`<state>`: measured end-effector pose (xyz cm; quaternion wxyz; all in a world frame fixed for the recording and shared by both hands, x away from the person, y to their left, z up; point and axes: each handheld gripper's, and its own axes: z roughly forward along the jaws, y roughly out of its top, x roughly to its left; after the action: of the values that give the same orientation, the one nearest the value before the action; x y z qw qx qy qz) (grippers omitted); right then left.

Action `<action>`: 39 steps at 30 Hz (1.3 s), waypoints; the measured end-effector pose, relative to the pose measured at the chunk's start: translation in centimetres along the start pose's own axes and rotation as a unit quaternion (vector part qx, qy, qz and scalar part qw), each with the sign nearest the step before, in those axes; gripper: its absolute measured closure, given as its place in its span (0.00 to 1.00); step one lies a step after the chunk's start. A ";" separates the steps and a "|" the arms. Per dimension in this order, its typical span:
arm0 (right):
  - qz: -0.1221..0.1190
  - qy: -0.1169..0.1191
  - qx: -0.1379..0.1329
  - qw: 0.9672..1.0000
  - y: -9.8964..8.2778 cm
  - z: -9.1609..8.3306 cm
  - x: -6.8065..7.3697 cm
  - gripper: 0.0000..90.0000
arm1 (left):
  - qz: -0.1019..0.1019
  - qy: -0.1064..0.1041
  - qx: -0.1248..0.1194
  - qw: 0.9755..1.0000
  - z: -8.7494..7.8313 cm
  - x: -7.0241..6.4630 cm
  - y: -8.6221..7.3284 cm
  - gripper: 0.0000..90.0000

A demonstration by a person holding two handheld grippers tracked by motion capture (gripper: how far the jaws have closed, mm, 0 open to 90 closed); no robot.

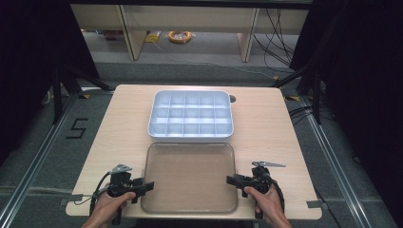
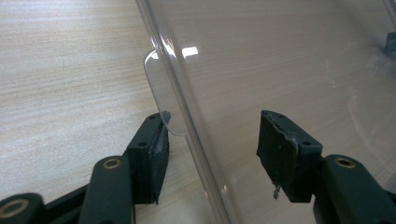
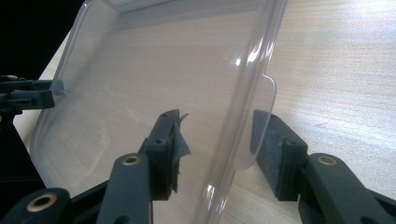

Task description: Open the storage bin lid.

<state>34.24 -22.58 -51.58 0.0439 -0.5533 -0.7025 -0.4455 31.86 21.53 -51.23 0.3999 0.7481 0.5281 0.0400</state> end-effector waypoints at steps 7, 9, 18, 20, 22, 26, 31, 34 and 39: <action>-0.021 -0.010 -0.004 1.000 0.1 0.2 -0.1 0.57 | 0.002 0.002 0.001 1.000 0.0 -0.1 0.0 0.47; -0.024 -0.012 -0.003 1.000 0.1 0.2 -0.2 0.57 | 0.003 0.009 -0.005 1.000 0.1 -0.3 -0.1 0.47; -0.047 -0.026 0.004 0.999 0.1 -0.1 0.5 0.52 | 0.019 0.014 -0.001 1.000 0.0 -0.3 -0.2 0.47; -0.057 -0.055 0.002 0.997 0.2 -0.1 0.7 0.47 | 0.022 0.023 -0.001 0.999 0.0 -0.3 -0.2 0.47; -0.061 -0.058 0.001 0.996 0.3 -0.4 0.8 0.47 | 0.020 0.023 0.000 1.000 -0.1 -0.2 -0.2 0.47; -0.063 -0.046 -0.012 0.997 0.7 -0.9 1.0 0.50 | 0.011 0.027 -0.012 0.999 0.0 -0.2 -0.2 0.47; -0.064 -0.041 -0.011 0.997 0.6 -0.8 1.2 0.49 | 0.021 0.027 -0.016 0.999 -0.4 -0.4 -0.1 0.46; -0.073 -0.039 -0.017 0.996 0.6 -0.9 1.4 0.47 | 0.026 0.023 -0.017 0.999 -0.8 -0.5 0.0 0.46; -0.080 -0.036 -0.029 0.996 0.8 -1.5 1.7 0.43 | 0.022 0.005 -0.043 0.999 -1.1 -0.8 0.0 0.45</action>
<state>33.65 -22.32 -49.29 -0.0333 -0.5120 -0.7322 -0.4479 30.95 21.53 -50.19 0.4284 0.7412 0.5114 0.0751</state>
